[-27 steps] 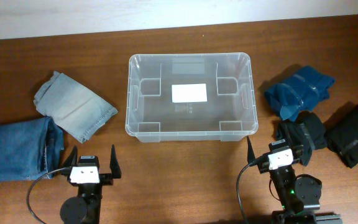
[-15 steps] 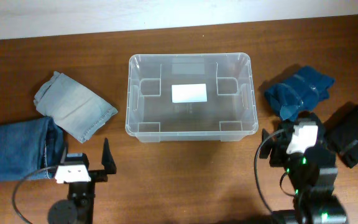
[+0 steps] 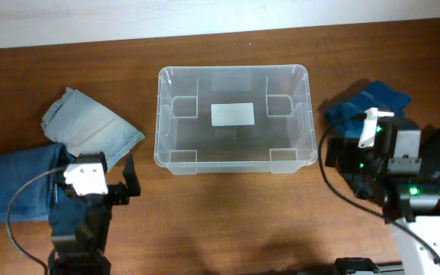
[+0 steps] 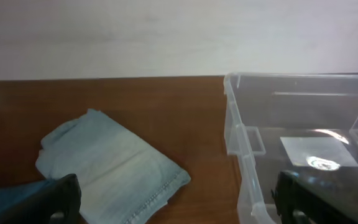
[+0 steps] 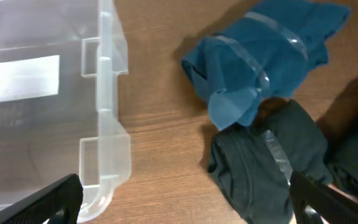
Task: Pack container
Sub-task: 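Move the right gripper over the black and teal clothes on the right, then lower the right gripper and grasp the folded black garment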
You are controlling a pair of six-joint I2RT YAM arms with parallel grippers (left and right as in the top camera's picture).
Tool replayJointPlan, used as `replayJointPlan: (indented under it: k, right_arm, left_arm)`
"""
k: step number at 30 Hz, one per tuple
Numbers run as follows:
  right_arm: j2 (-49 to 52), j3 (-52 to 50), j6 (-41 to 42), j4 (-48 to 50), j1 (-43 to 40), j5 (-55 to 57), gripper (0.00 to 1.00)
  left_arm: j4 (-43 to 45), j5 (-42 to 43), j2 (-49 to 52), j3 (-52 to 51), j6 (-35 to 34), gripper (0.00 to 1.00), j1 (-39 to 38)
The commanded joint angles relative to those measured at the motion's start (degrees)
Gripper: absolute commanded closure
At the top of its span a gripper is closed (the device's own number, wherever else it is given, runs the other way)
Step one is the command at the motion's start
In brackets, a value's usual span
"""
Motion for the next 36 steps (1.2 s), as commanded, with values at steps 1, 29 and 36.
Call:
replayJointPlan:
  k: [1,29,36]
  right_arm:
    - [1.42,3.15,0.68,-1.62,-4.13,-3.08,0.01]
    - [12.96,3.13,0.02,-4.39,-37.94,-12.33,0.02]
    - [21.64,3.13,0.07,-0.72,-44.26,-16.48,0.02]
  left_arm:
    - [-0.31,2.93,4.28,5.01,-0.59,0.01,-0.17]
    - [-1.16,4.76,8.61,7.19,-0.59,0.01,-0.17]
    - [-1.03,4.72,8.61,7.19,-0.55,0.01,-0.17]
